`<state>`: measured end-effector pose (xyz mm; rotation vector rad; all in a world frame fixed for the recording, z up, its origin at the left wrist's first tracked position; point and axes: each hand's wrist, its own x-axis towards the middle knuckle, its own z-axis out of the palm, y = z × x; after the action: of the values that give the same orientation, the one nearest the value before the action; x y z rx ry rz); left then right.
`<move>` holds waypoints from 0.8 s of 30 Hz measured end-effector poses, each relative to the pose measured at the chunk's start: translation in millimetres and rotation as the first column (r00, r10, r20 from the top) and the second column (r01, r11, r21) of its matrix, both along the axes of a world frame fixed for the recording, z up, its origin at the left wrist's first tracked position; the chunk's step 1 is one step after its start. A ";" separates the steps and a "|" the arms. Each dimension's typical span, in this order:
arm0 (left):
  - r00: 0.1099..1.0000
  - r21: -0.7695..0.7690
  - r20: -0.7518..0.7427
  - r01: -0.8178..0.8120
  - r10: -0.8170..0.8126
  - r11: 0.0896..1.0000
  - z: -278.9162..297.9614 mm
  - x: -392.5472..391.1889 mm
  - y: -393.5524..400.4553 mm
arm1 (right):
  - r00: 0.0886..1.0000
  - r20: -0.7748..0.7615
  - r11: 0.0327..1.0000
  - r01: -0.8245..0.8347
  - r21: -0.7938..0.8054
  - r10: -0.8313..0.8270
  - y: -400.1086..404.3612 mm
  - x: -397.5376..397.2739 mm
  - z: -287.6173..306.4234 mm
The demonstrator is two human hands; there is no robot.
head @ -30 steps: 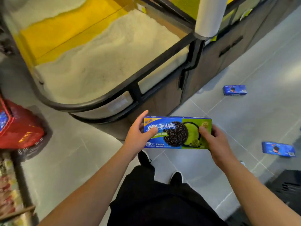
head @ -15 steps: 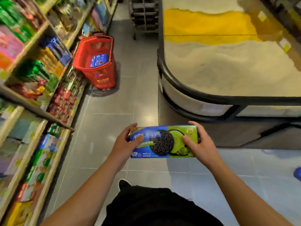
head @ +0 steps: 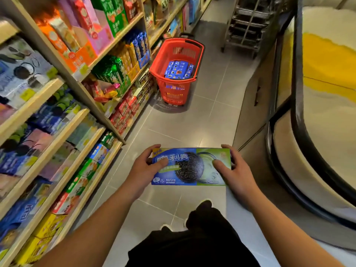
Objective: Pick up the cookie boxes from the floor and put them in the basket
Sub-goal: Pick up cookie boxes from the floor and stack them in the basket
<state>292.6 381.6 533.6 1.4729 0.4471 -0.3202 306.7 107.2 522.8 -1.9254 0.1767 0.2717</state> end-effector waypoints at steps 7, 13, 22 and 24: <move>0.997 0.003 -0.056 -0.060 0.060 0.998 -13.5 125.2 27.5 | 0.992 -0.007 0.991 -0.124 -0.042 0.124 27.9 149.5 -25.1; 0.982 0.013 -0.096 -0.161 0.161 0.987 -10.9 249.9 31.9 | 0.977 -0.032 0.977 -0.212 -0.032 0.211 37.9 298.8 -25.0; 0.956 -0.023 -0.163 -0.252 0.245 0.968 -19.5 397.5 65.7 | 0.945 -0.088 0.945 -0.320 -0.064 0.314 76.8 474.2 -29.1; 0.964 -0.033 -0.143 -0.229 0.223 0.973 -27.4 443.7 81.2 | 0.955 -0.090 0.955 -0.290 -0.066 0.284 90.7 515.3 -35.3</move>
<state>736.3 462.9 506.2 1.3415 0.7087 -0.2501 822.0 197.9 487.5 -2.0183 -0.0435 0.5430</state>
